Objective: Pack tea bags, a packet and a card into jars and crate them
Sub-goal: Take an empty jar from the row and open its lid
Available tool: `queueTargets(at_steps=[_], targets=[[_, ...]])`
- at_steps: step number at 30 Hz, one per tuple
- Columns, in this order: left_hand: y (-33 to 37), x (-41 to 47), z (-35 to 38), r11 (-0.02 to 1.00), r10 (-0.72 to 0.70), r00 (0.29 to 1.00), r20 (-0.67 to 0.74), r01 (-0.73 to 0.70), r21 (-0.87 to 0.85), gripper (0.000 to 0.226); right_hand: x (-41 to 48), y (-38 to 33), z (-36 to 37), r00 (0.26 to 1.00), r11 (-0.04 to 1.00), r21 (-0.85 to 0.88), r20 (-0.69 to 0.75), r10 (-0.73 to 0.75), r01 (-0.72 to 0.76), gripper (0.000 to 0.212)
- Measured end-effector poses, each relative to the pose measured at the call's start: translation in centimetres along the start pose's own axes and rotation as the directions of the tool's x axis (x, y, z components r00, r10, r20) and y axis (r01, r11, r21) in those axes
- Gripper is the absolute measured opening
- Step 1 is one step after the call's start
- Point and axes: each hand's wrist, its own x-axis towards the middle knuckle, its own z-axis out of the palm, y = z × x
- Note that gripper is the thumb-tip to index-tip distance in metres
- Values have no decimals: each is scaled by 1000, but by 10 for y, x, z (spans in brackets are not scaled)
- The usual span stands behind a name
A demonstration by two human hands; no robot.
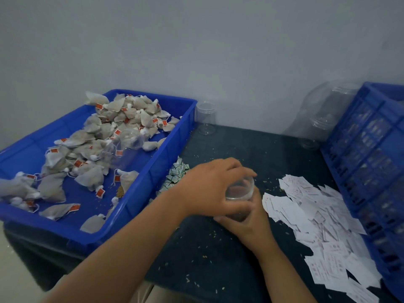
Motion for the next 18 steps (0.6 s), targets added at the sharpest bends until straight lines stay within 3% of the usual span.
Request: queueTargets(at_steps=[3, 6, 9, 11, 12, 13, 14, 15, 18], targets=[[9, -4, -1, 992, -60, 995, -79, 68, 105, 58, 1, 4, 1, 1000, 997, -71, -16, -21, 19, 85], [20, -3, 1, 954, -251, 965, -77, 260, 151, 62, 1, 2, 5, 987, 945, -318, -114, -114, 72, 85], [26, 0, 1, 853, -511, 854, -98, 518, 67, 66, 3, 2, 8, 922, 786, -591, -173, -346, 184, 91], [18, 4, -7, 753, -650, 759, 43, 651, -97, 70, 4, 6, 7, 872, 733, -649, -218, -438, 205, 96], [10, 5, -13, 639, -700, 697, 155, 708, -301, 70, 3, 7, 4, 857, 744, -640, -259, -445, 193, 100], [1, 4, -18, 429, -728, 630, 270, 726, -538, 68, 3, 7, 0, 859, 786, -593, -297, -417, 177, 102], [-8, 2, -20, 221, -746, 568, 346, 702, -676, 65, 1, 5, -3, 873, 844, -511, -325, -364, 162, 103], [-17, -3, -18, 126, -761, 531, 373, 684, -718, 63, 0, 2, -5, 890, 901, -410, -346, -298, 142, 103], [-35, -18, 12, 201, -794, 497, 348, 757, -622, 60, -2, -3, -6, 925, 981, -182, -360, -122, 59, 99]])
